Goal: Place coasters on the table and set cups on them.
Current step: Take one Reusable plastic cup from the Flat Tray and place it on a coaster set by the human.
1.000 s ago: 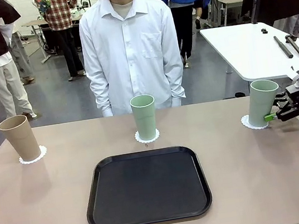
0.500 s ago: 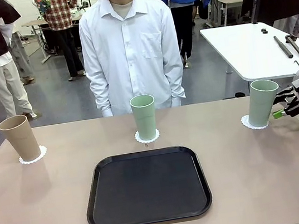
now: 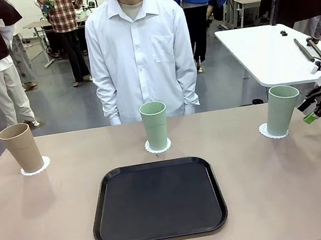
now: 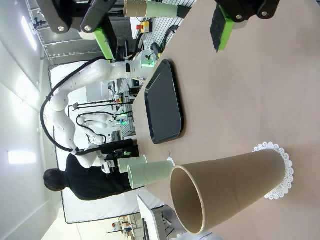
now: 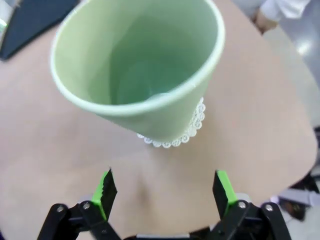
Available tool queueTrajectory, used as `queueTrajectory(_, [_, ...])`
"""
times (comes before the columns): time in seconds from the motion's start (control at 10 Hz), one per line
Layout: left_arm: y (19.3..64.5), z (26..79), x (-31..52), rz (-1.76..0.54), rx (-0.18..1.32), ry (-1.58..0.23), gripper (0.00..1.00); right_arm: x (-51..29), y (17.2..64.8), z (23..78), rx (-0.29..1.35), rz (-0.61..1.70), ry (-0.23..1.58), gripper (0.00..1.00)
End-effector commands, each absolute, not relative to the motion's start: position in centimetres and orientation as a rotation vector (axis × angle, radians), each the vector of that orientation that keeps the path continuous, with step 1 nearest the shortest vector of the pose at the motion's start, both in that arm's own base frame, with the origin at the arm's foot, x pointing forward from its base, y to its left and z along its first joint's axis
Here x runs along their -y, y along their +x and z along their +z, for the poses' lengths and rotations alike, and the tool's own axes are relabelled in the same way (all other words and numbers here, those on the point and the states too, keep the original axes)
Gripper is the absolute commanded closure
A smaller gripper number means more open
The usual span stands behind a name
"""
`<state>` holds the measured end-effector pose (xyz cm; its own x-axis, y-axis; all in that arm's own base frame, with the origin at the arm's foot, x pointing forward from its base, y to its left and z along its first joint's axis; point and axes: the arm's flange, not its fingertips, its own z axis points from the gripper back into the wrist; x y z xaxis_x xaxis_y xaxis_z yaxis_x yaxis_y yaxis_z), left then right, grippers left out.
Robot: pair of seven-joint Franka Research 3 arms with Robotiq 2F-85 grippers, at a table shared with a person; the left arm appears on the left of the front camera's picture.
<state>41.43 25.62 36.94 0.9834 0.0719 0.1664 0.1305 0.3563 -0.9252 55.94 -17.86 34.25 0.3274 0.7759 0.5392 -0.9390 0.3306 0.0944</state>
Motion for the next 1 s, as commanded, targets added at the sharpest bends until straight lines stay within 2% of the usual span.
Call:
queueTrajectory(0.0, [41.4,37.1,-25.7,-0.030,0.196,-1.207,0.00,14.0,53.4,38.3,0.326,1.113,0.338,0.00])
queueTrajectory(0.4, [41.4,37.1,-25.7,-0.030,0.196,-1.207,0.00,7.7,49.4,48.6,0.388,0.869,-0.028,0.00])
queueTrajectory(0.7, [41.4,37.1,-25.7,-0.030,0.196,-1.207,0.00,3.7,47.0,54.1,0.293,0.714,-0.154,0.00])
queueTrajectory(0.9, [41.4,37.1,-25.7,-0.030,0.196,-1.207,0.00,2.9,46.4,57.3,0.245,0.633,-0.169,0.00])
